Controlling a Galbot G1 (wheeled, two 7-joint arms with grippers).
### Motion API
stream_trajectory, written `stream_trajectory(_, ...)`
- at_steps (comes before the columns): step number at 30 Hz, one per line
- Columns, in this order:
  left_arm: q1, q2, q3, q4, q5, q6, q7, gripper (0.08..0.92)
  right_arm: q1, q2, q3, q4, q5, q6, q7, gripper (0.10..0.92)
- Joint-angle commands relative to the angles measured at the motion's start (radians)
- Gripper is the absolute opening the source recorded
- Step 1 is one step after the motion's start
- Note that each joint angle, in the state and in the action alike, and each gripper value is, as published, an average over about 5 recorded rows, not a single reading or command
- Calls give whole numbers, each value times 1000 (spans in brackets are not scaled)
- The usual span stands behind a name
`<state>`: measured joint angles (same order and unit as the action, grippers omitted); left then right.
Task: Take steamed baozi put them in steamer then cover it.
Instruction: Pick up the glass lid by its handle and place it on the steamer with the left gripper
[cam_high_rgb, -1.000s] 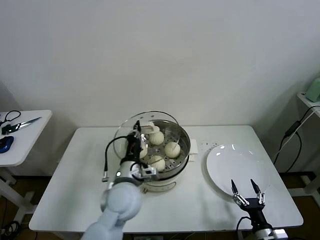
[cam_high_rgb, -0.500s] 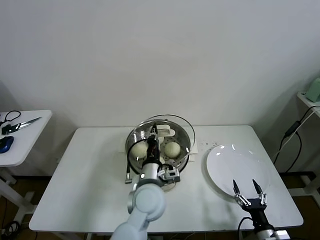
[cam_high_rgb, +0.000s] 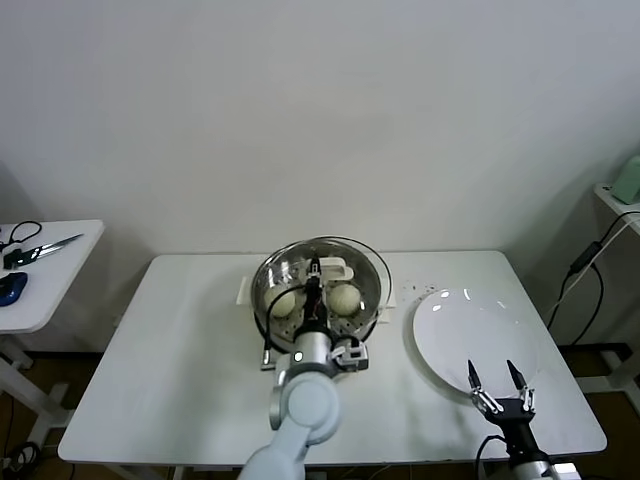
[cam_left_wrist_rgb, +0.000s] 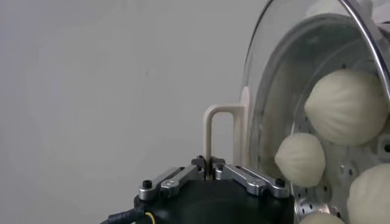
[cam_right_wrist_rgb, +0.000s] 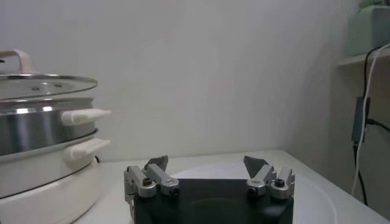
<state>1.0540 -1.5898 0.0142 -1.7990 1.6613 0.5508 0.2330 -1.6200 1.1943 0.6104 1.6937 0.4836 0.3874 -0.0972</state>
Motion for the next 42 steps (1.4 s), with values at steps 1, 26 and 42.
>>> stream_trajectory(1,0,-17,9,15,21,2,-2,146,-4,1,3,2,1,6,1,823)
stream_trajectory(26,-8,12,-14,58,42,2,-7,146,-9,13,6,7,0,10,-3,823)
stream_trajectory(42,8,23,-26,48,39,-7,-4,359,-3,8,-6,22,49,-19,41,823)
